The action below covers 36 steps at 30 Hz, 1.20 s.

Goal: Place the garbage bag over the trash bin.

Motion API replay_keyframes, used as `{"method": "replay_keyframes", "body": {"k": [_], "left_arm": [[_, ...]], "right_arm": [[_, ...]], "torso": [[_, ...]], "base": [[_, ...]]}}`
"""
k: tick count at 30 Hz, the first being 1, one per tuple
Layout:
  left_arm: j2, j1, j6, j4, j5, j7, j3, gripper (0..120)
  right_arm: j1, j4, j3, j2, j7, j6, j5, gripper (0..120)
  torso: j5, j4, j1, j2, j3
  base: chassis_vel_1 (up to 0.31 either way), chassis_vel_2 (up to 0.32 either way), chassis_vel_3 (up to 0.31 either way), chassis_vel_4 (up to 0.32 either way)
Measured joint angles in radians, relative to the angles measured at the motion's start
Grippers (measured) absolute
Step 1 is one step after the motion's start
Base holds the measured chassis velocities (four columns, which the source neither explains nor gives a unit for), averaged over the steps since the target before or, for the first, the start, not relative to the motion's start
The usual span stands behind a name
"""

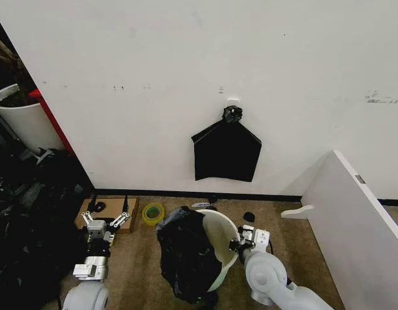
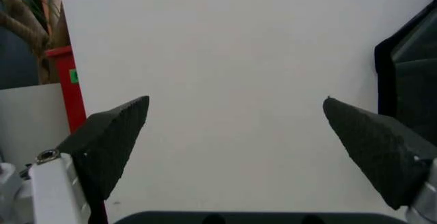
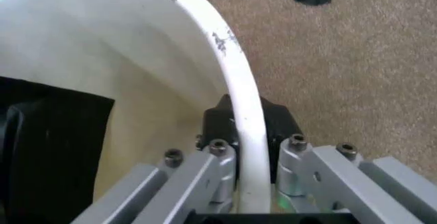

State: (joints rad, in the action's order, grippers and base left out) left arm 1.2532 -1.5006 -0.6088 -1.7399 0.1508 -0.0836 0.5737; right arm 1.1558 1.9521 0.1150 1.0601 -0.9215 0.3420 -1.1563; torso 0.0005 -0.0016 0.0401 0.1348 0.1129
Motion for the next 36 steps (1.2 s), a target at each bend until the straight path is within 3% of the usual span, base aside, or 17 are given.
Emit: {"method": "replay_keyframes", "body": {"k": [6,8,13,15,20,24,27,36], "left_arm": [[-0.001,-0.026,-0.009,-0.015,-0.005,0.0,0.006,100],[-0.001,-0.028,-0.011,-0.015,-0.005,0.0,0.006,100],[-0.001,-0.027,-0.014,-0.01,-0.011,0.0,0.003,100],[-0.001,-0.027,-0.014,-0.01,-0.011,0.0,0.003,100],[0.008,-0.026,-0.011,-0.016,-0.023,0.001,-0.005,100],[0.005,-0.027,-0.011,-0.016,-0.026,0.001,-0.002,100],[-0.001,-0.031,-0.013,-0.012,-0.023,-0.001,0.003,100],[-0.007,-0.033,-0.023,0.008,-0.017,-0.004,-0.005,100]], "right_arm": [[0.054,0.087,0.027,-0.041,-0.002,-0.013,0.09,34],[0.066,0.108,0.032,-0.052,-0.003,-0.012,0.113,36],[0.106,0.207,0.057,-0.106,0.079,-0.031,0.303,58],[0.106,0.207,0.057,-0.106,0.079,-0.031,0.303,58],[0.069,0.216,0.078,-0.128,0.386,-0.076,0.382,84],[0.044,0.2,0.143,-0.133,0.461,0.038,0.5,97],[0.028,0.18,0.176,-0.115,0.419,0.1,0.524,98],[0.001,0.137,0.185,-0.09,0.382,0.103,0.524,68]], "torso": [[-0.0001,0.0,0.0,0.0,0.0],[-0.0002,-0.0001,0.0,0.0,0.0],[-0.0003,-0.0002,0.0,0.0,0.0],[-0.0003,-0.0002,0.0,0.0,0.0],[-0.0002,0.0002,0.0,0.0,0.0],[-0.0002,-0.0001,0.0,0.0,0.0],[0.0,0.0,0.0,0.0,0.0],[-0.0003,-0.0002,0.0,0.0,0.0]], "base": [[0.0,0.0,0.0,0.0],[0.0,0.0,0.0,0.0],[0.0,0.0,0.0,0.0],[0.0,0.0,0.0,0.0],[0.0,0.0,0.0,0.0],[0.0,0.0,0.0,0.0],[0.0,0.0,0.0,0.0],[0.0,0.0,0.0,0.0]]}}
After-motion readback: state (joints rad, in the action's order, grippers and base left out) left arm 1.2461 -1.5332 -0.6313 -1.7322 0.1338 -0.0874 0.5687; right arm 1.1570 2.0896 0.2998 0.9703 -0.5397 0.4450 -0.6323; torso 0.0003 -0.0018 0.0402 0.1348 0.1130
